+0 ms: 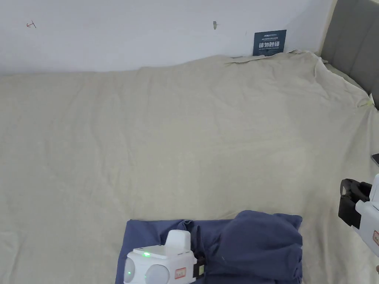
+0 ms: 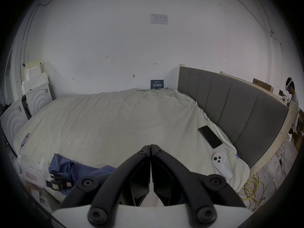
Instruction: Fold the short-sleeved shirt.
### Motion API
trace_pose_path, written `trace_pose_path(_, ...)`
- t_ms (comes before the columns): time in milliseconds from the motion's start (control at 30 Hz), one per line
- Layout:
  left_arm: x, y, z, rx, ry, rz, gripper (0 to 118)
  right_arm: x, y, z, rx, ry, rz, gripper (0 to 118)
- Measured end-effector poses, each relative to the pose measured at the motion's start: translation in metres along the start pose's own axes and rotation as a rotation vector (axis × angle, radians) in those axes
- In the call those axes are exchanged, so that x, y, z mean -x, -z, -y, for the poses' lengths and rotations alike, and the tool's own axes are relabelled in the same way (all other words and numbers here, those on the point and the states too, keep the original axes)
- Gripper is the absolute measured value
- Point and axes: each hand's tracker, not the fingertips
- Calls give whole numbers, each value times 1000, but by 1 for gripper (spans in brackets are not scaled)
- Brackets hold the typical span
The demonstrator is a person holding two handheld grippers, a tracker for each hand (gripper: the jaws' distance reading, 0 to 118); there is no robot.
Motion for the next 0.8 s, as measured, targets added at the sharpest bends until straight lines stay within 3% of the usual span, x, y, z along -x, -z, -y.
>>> trace_pose_path(300,0,-11,-2,-35,0,-3,0,-6,-5,2,-4,2,15,0)
trace_pose_path(500,7,-64,-29,-140,-5,61,0,-3,-5,-2,-9,-5,8,0)
trace_pose_path(800,88,-136,-66,-177,-68,44,0,7,-3,-9,-22,-20,-8,0)
